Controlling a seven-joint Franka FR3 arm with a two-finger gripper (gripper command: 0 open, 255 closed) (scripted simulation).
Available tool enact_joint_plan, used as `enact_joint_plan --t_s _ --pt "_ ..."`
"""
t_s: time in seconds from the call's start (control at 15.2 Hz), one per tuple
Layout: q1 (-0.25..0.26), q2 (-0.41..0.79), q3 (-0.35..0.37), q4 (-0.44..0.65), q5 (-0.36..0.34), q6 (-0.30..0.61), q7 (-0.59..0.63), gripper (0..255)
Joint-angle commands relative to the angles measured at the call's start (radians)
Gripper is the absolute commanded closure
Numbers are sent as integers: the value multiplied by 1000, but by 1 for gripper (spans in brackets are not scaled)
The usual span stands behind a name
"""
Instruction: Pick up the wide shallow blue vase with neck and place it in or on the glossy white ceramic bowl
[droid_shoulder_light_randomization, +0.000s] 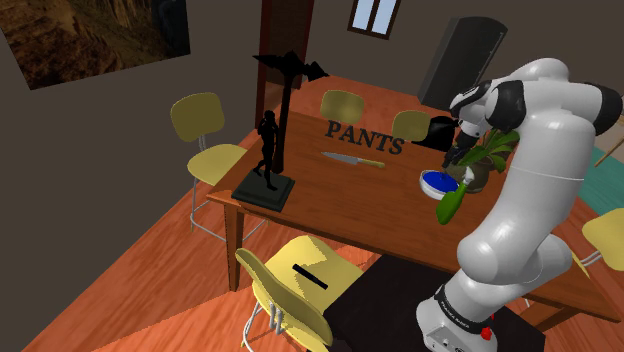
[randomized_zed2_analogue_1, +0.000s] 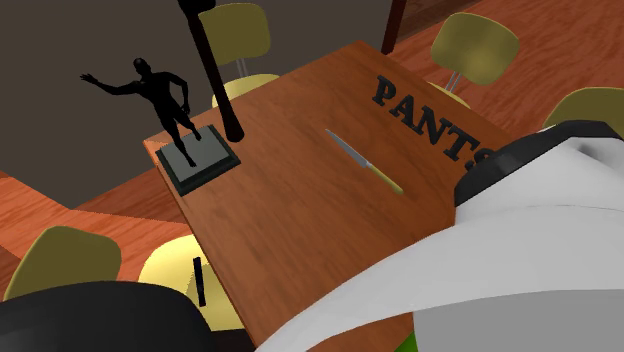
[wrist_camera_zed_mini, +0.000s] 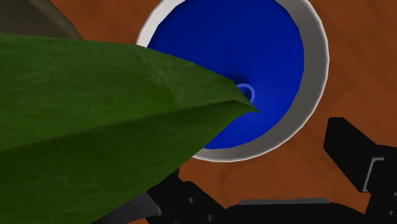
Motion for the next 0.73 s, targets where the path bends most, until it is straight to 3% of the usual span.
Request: enact_joint_plan --t_s 0.0,0.13,0.66 --pt "2 -16 -7 30 -14 -43 10 0" --pt "2 -34 -14 69 -30 -95 20 0" --pt "2 -34 -14 69 -30 -95 20 0"
